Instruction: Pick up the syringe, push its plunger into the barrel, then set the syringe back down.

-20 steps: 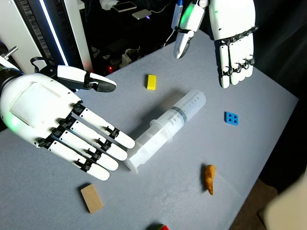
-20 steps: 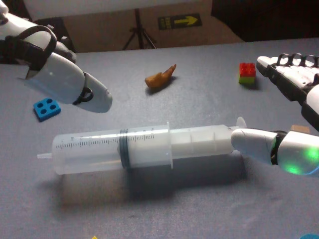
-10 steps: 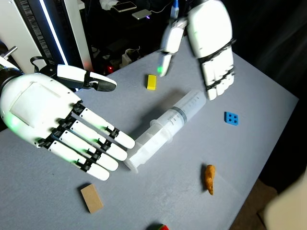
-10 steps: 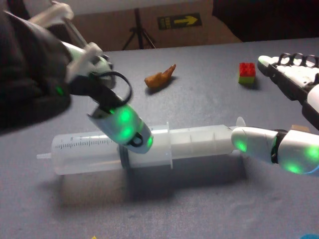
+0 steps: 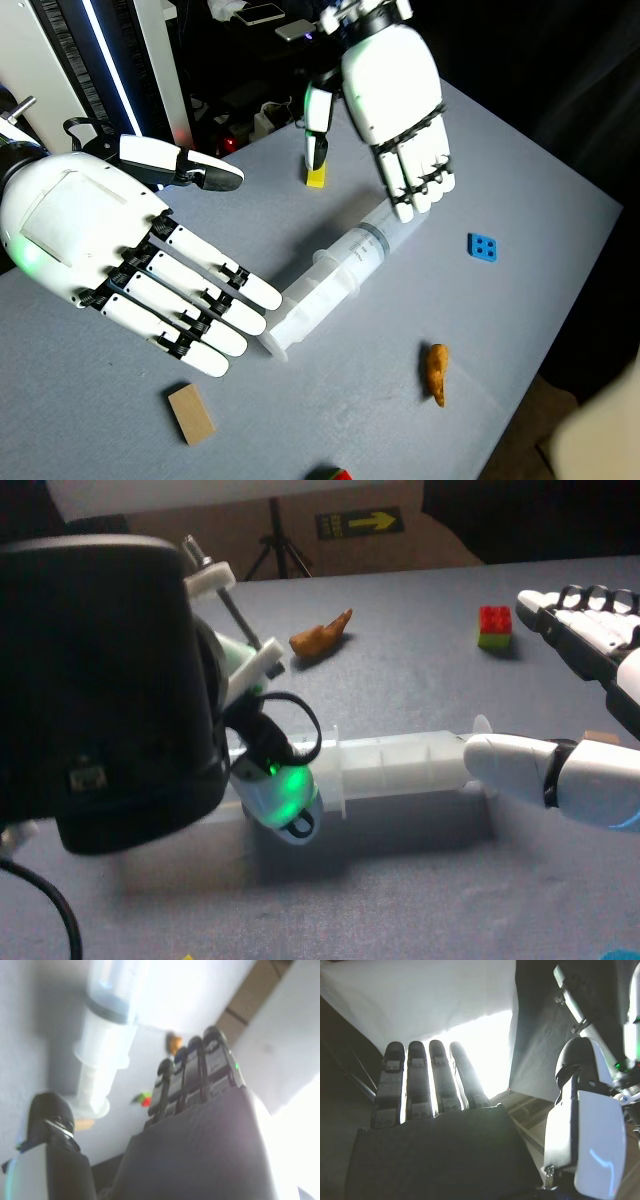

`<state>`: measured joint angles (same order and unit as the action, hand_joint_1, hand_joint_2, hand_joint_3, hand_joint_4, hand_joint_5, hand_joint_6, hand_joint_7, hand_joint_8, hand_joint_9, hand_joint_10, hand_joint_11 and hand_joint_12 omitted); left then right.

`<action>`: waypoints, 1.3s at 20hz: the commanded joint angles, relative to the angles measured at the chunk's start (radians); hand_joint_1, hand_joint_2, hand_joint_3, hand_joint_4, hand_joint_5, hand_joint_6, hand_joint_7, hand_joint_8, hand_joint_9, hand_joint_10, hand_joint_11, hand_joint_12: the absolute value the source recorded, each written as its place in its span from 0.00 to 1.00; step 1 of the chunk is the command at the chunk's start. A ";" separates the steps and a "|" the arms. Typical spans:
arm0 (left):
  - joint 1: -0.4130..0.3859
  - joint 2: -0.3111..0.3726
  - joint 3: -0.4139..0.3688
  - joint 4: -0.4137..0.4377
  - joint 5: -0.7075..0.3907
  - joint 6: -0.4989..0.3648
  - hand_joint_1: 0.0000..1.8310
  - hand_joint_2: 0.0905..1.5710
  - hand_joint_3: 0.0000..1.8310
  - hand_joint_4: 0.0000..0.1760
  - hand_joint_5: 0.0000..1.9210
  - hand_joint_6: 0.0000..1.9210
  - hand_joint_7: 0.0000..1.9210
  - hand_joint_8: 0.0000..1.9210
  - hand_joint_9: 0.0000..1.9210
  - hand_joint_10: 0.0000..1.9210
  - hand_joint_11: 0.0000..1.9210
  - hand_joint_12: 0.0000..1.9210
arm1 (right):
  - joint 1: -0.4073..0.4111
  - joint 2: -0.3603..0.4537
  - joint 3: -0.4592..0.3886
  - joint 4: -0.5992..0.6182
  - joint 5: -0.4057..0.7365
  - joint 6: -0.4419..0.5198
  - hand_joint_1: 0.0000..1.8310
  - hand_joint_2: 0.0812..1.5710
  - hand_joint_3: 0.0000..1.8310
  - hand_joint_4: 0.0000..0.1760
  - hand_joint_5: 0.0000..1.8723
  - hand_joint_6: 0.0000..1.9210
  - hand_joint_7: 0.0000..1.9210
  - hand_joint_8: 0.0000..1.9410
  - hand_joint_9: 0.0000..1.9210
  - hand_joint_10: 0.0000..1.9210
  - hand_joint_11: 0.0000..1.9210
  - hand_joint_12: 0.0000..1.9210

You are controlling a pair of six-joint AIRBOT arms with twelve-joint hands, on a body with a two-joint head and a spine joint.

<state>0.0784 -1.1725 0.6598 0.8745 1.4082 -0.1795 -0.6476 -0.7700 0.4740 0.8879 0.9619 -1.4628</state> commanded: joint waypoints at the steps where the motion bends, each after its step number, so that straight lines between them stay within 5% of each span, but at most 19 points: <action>1: 0.000 -0.004 0.002 0.064 0.025 -0.004 0.28 0.63 0.00 0.00 0.00 0.00 0.00 0.00 0.00 0.00 0.01 0.01 | 0.005 0.005 -0.001 -0.061 0.099 0.013 0.10 0.59 0.00 0.00 0.00 0.00 0.00 0.00 0.00 0.00 0.00 0.00; 5: 0.051 -0.026 0.008 0.056 0.051 -0.143 0.28 0.64 0.00 0.00 0.00 0.00 0.00 0.00 0.00 0.00 0.01 0.01 | 0.009 0.004 0.001 -0.062 0.107 0.030 0.09 0.59 0.00 0.00 0.00 0.00 0.00 0.00 0.00 0.00 0.00 0.00; 13: 0.146 -0.092 0.066 0.134 -0.050 -0.130 0.26 0.64 0.00 0.00 0.00 0.00 0.00 0.00 0.00 0.00 0.01 0.02 | 0.011 0.004 0.001 -0.076 0.115 0.049 0.10 0.59 0.00 0.00 0.00 0.00 0.00 0.00 0.00 0.00 0.00 0.00; 26: 0.176 -0.130 0.116 0.177 -0.108 -0.093 0.26 0.64 0.00 0.00 0.00 0.00 0.00 0.00 0.00 0.00 0.00 0.06 | 0.011 0.003 0.001 -0.088 0.121 0.062 0.09 0.60 0.00 0.00 0.00 0.00 0.00 0.00 0.00 0.00 0.00 0.00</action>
<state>0.2565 -1.3006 0.7776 0.9714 1.2900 -0.2783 -0.6472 -0.7700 0.4744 0.8623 0.9874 -1.4109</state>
